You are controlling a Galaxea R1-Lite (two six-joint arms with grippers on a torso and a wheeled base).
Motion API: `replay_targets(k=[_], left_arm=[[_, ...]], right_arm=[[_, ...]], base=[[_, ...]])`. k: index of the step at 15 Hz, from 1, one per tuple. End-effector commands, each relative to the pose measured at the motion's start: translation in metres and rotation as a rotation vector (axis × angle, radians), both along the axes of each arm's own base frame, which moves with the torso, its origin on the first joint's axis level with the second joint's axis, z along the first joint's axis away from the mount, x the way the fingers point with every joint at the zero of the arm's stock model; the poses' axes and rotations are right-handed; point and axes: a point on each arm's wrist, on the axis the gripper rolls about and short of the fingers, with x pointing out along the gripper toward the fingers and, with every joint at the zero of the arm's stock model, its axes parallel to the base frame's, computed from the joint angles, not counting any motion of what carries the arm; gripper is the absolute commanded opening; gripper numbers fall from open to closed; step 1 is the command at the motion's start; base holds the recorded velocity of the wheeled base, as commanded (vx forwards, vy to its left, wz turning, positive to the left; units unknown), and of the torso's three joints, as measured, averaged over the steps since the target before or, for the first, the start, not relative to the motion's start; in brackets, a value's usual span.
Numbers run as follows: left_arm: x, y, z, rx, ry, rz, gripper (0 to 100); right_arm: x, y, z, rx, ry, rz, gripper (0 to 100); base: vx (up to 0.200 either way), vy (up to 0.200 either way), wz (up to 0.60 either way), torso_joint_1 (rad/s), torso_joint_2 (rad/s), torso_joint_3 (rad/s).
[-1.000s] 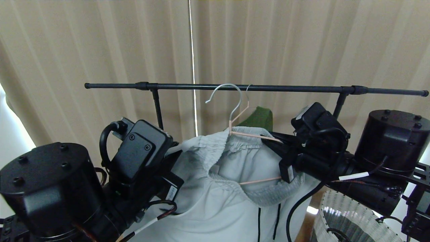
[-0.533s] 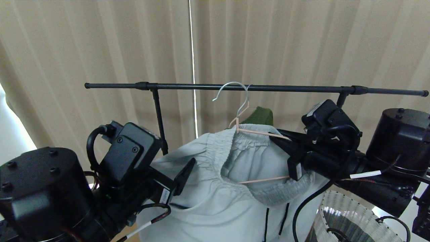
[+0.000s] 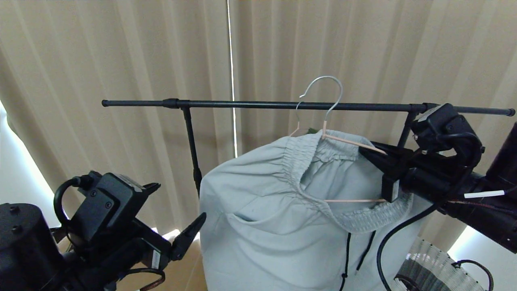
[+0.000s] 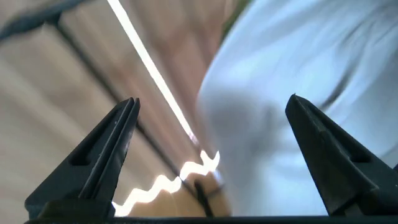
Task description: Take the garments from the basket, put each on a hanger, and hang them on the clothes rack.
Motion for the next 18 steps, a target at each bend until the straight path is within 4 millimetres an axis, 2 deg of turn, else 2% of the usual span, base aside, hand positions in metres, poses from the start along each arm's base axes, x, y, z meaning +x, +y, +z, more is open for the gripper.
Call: replay_targets(k=[1,9,10,14,18], left_arm=[[0.001,0.003,-0.005,0.014,0.019,0.016,100],[0.011,-0.003,-0.021,0.066,0.085,0.024,100],[0.013,-0.003,-0.023,0.072,0.093,0.028,0],[0.017,0.005,-0.025,0.075,0.103,0.074,0],[0.020,0.023,-0.027,0.072,0.100,0.160,0]], right_arm=[[-0.006,-0.004,0.008,0.022,-0.029,-0.001,0],[-0.027,-0.012,0.011,0.035,-0.051,0.073,0],[-0.027,-0.012,0.011,0.034,-0.052,0.073,0],[-0.025,-0.011,0.013,0.035,-0.058,0.072,0],[-0.023,-0.012,0.013,0.032,-0.056,0.056,0]], base=[[0.000,0.000,0.00,0.000,0.00,0.000],[0.000,0.000,0.00,0.000,0.00,0.000],[0.000,0.000,0.00,0.000,0.00,0.000],[0.000,0.000,0.00,0.000,0.00,0.000],[0.000,0.000,0.00,0.000,0.00,0.000]])
